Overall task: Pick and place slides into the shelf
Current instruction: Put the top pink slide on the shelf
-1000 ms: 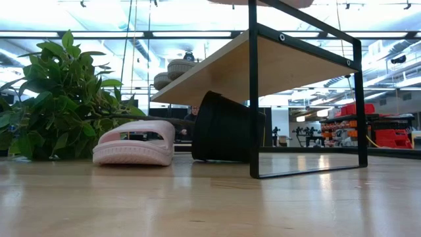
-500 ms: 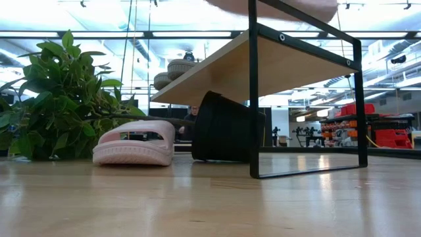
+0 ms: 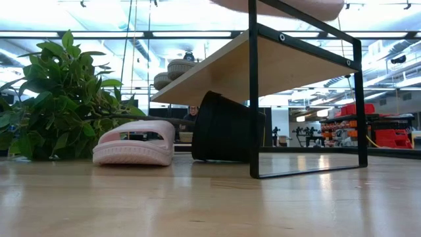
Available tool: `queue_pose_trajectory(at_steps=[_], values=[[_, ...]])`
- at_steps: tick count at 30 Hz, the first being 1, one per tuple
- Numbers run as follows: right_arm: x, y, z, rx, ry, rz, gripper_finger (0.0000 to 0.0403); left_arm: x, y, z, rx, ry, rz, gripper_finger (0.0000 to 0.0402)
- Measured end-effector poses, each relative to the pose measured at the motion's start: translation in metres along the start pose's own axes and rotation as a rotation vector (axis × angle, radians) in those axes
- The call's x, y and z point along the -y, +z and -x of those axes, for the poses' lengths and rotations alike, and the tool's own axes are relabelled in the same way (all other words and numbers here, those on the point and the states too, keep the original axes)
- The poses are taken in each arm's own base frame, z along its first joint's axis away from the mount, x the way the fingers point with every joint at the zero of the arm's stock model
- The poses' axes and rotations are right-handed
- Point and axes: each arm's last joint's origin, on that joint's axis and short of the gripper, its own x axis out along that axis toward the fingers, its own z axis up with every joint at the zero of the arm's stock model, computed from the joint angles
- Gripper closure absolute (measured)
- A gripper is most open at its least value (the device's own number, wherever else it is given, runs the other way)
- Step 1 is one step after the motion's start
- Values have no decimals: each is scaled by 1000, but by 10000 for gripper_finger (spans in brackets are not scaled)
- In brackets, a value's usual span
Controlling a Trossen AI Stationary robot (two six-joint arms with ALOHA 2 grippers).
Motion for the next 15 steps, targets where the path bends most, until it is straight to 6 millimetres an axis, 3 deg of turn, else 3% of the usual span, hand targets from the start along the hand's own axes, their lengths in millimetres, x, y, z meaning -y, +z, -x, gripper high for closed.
queue_pose_trajectory(at_steps=[15], values=[[0,0,0,0,0,-36,403,-7,5,0,9,60,-53,398]])
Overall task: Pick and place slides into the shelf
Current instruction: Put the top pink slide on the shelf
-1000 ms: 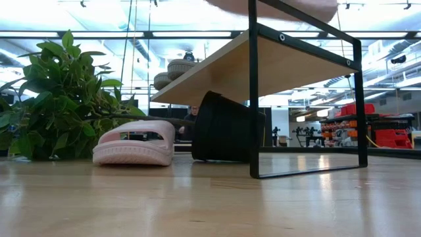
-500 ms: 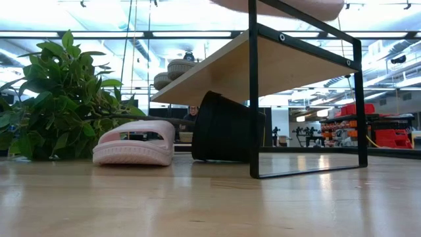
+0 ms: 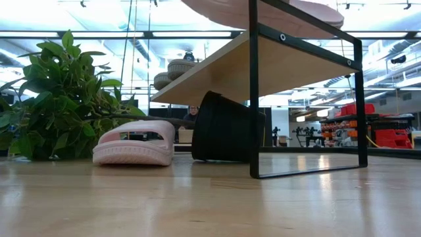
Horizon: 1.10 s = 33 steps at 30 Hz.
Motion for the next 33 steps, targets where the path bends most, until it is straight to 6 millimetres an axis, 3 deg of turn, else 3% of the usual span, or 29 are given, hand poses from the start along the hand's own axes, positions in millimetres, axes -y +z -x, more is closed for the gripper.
queue_pose_trajectory(at_steps=[33], values=[[3,0,-8,-28,-21,-10,403,-10,7,1,2,110,-61,388]])
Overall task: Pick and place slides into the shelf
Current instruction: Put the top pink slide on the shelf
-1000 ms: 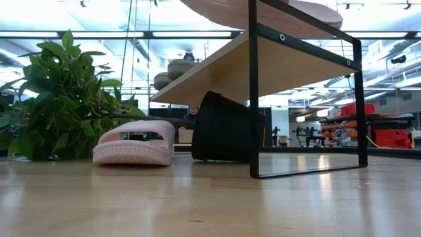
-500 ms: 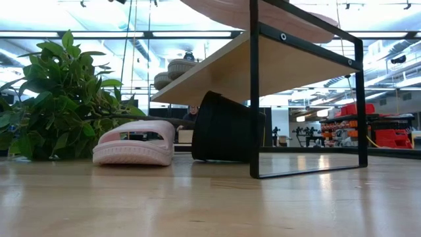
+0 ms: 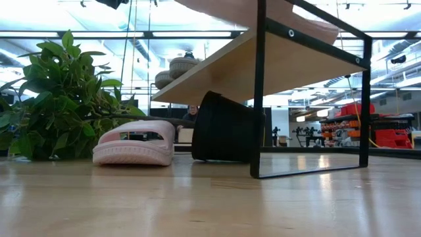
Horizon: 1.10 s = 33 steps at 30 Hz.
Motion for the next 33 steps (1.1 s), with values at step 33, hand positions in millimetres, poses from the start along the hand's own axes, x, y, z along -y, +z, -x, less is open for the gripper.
queue_pose_trajectory(at_steps=[33], values=[[1,0,-5,-15,-14,-3,403,-2,13,-12,25,107,-87,389]])
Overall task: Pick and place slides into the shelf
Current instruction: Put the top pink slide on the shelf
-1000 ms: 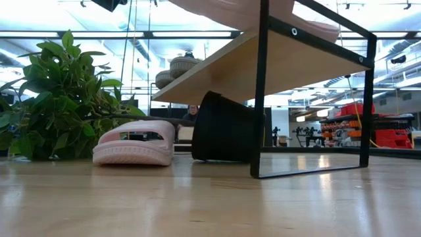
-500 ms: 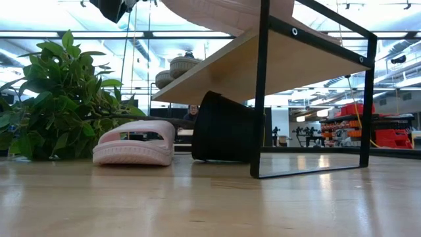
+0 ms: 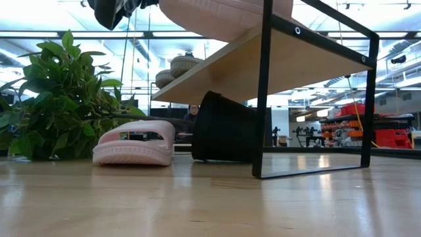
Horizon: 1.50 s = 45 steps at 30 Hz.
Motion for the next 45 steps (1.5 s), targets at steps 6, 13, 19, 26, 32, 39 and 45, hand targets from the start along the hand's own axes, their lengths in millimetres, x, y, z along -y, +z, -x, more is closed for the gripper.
queue_pose_trajectory(at_steps=[6,13,19,26,32,39,45], values=[[1,0,-3,-10,-10,-4,402,0,0,0,-2,6,-4,380],[1,0,-4,-13,-8,-4,402,-1,1,0,1,11,-29,375],[1,0,-4,-14,-6,-8,402,-1,1,0,2,11,-45,367],[1,0,-4,-15,-3,-8,402,1,-1,0,-12,-2,-28,337],[1,0,-4,-19,4,-9,402,1,-3,-1,-58,23,-35,322],[0,0,-4,-23,14,-15,402,2,0,-5,-48,29,-90,307],[0,0,-4,-26,19,-16,402,5,4,-9,-35,26,-135,286]])
